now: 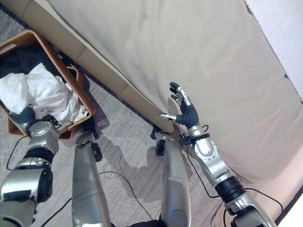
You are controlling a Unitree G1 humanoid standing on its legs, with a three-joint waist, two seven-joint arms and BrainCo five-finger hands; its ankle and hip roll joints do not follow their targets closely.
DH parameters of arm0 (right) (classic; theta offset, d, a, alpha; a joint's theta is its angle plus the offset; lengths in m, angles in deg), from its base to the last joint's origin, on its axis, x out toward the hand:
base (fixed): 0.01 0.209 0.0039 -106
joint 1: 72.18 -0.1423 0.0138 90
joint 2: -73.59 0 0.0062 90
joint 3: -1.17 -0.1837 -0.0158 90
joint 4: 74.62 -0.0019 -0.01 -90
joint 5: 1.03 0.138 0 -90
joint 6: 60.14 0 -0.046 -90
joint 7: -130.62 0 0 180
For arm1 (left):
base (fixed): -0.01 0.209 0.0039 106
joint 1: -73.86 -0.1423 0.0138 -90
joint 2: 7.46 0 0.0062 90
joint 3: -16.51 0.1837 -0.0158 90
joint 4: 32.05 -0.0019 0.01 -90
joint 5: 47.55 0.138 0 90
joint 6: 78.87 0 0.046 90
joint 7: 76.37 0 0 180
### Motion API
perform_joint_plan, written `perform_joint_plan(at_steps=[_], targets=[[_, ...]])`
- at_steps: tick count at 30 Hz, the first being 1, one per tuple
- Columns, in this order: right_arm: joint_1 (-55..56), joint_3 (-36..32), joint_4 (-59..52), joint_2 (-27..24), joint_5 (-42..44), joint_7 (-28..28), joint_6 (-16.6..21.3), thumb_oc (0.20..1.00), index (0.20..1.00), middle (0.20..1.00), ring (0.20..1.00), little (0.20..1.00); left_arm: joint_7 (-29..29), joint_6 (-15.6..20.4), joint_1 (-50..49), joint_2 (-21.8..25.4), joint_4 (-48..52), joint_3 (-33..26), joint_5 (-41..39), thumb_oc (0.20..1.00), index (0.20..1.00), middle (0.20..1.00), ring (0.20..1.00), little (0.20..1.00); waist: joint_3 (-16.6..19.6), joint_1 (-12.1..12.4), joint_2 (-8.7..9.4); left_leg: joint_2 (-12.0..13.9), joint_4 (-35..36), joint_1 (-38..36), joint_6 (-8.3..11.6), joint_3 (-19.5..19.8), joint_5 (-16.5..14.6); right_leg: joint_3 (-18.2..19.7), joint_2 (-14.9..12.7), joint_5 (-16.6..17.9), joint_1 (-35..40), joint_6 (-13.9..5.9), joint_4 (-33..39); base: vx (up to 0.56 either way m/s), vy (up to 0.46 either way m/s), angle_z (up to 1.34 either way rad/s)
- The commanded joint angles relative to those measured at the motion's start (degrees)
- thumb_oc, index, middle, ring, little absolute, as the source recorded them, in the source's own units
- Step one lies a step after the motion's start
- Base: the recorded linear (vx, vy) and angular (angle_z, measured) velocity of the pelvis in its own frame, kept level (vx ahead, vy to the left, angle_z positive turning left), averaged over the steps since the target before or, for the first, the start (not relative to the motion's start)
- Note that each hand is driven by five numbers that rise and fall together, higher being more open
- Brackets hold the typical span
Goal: Pick up clothes into the bucket
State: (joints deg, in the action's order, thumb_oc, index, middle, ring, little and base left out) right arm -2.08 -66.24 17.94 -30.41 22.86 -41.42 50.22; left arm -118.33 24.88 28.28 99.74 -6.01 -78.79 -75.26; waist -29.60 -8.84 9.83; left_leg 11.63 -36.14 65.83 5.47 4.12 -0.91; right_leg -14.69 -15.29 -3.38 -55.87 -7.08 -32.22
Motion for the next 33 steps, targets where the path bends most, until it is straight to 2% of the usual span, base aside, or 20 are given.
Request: perform_joint_plan(at_steps=[1,4,6,14,19,26,33], targets=[[3.01,-3.31,-7.01,-0.18,1.86,-0.34,4.62,1.000,1.000,1.000,1.000,1.000,1.14,0.06,-0.24,2.73,-0.74,-0.10,2.23,0.200,0.200,0.200,0.200,0.200,0.88,1.55,4.23,1.06,-6.24,1.18,-1.18,0.16,-6.25,1.86,-2.63,5.45,-0.91,-3.85,2.54,0.00,0.000,0.00],[3.01,-3.45,-7.11,-0.58,1.80,-0.37,4.59,1.000,1.000,1.000,1.000,1.000,2.70,-0.74,0.38,2.72,-1.36,0.41,1.44,0.200,0.200,0.200,0.200,0.200,1.02,1.41,4.23,1.06,-6.33,1.29,-1.20,0.13,-6.25,1.79,-2.57,5.40,-1.17,-3.86,2.35,0.00,0.000,0.00],[3.01,-4.13,-6.97,-0.56,1.57,-0.39,4.32,1.000,1.000,1.000,1.000,1.000,5.17,-1.17,0.60,2.77,-0.57,1.87,2.09,1.000,1.000,1.000,1.000,1.000,1.33,1.24,4.02,0.98,-6.16,1.26,-1.26,0.10,-6.16,1.83,-2.55,5.48,-1.27,-3.79,2.30,-0.01,0.036,0.02],[3.73,-5.97,-6.67,-0.85,1.14,-1.23,4.61,1.000,1.000,1.000,1.000,1.000,7.37,-1.52,-1.18,4.04,0.22,4.76,9.38,1.000,1.000,1.000,1.000,1.000,2.67,1.12,3.72,1.08,-4.87,0.64,-1.16,0.04,-5.54,1.67,-2.73,5.86,-0.86,-3.88,3.14,0.00,0.000,0.00],[4.39,-6.41,-5.93,-0.43,0.85,-1.49,4.54,1.000,1.000,1.000,1.000,1.000,7.63,-1.32,-2.50,3.43,-0.07,3.74,8.79,1.000,1.000,1.000,1.000,1.000,3.19,1.36,3.28,0.96,-2.57,-1.36,-1.10,-0.41,-4.76,1.36,-2.95,6.49,0.95,-4.14,4.79,0.00,0.000,0.00],[6.00,-8.34,-4.25,0.74,-0.34,-1.20,3.71,1.000,1.000,1.000,1.000,1.000,6.92,2.18,-11.14,-1.67,10.36,1.98,8.61,1.000,1.000,1.000,1.000,1.000,3.44,3.01,2.10,0.03,4.07,-8.78,-0.91,-2.24,-2.79,0.49,-3.49,8.74,7.69,-4.86,10.16,0.00,0.012,0.03],[10.88,-12.49,-1.88,1.65,-1.71,-0.92,2.30,1.000,1.000,1.000,1.000,1.000,7.30,7.51,-22.95,-9.87,23.81,-1.96,2.44,1.000,1.000,1.000,1.000,1.000,5.03,5.18,0.78,-1.74,11.29,-18.53,-0.76,-3.34,-0.93,-1.42,-4.57,10.75,17.80,-5.95,15.84,0.03,-0.009,0.06]])
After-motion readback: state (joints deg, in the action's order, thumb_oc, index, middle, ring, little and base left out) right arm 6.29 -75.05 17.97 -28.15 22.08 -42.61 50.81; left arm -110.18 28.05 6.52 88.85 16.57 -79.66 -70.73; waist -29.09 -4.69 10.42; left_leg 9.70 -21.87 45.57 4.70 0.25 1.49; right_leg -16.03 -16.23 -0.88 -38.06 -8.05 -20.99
